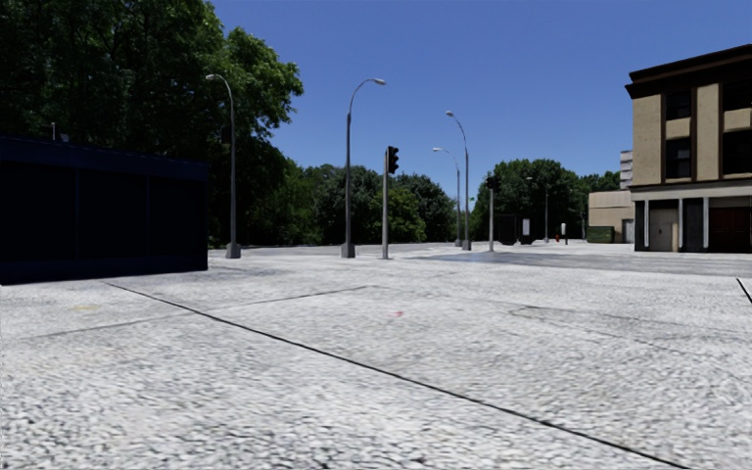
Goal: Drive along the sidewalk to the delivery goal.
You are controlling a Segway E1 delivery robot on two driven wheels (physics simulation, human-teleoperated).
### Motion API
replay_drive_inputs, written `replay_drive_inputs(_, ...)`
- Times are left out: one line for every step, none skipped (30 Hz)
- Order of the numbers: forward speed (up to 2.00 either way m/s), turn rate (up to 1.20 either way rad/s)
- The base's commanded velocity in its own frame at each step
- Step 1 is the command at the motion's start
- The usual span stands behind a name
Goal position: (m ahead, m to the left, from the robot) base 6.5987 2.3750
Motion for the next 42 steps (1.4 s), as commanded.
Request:
replay_drive_inputs(2.0,0.0)
replay_drive_inputs(2.0,0.0)
replay_drive_inputs(2.0,0.0)
replay_drive_inputs(2.0,0.0)
replay_drive_inputs(2.0,0.0)
replay_drive_inputs(2.0,0.0)
replay_drive_inputs(2.0,0.0)
replay_drive_inputs(2.0,0.0)
replay_drive_inputs(2.0,0.0)
replay_drive_inputs(2.0,0.0)
replay_drive_inputs(2.0,0.0)
replay_drive_inputs(2.0,0.0)
replay_drive_inputs(2.0,0.0)
replay_drive_inputs(2.0,0.0)
replay_drive_inputs(2.0,0.0)
replay_drive_inputs(2.0,0.0)
replay_drive_inputs(2.0,0.0)
replay_drive_inputs(2.0,0.0)
replay_drive_inputs(2.0,0.0)
replay_drive_inputs(2.0,0.0)
replay_drive_inputs(2.0,0.04)
replay_drive_inputs(2.0,0.04)
replay_drive_inputs(2.0,0.1)
replay_drive_inputs(2.0,0.15)
replay_drive_inputs(2.0,0.17)
replay_drive_inputs(2.0,0.17)
replay_drive_inputs(2.0,0.22)
replay_drive_inputs(2.0,0.25)
replay_drive_inputs(2.0,0.27)
replay_drive_inputs(2.0,0.27)
replay_drive_inputs(2.0,0.28)
replay_drive_inputs(2.0,0.28)
replay_drive_inputs(2.0,0.29)
replay_drive_inputs(2.0,0.29)
replay_drive_inputs(2.0,0.29)
replay_drive_inputs(2.0,0.29)
replay_drive_inputs(2.0,0.29)
replay_drive_inputs(2.0,0.29)
replay_drive_inputs(2.0,0.29)
replay_drive_inputs(2.0,0.29)
replay_drive_inputs(2.0,0.29)
replay_drive_inputs(2.0,0.29)
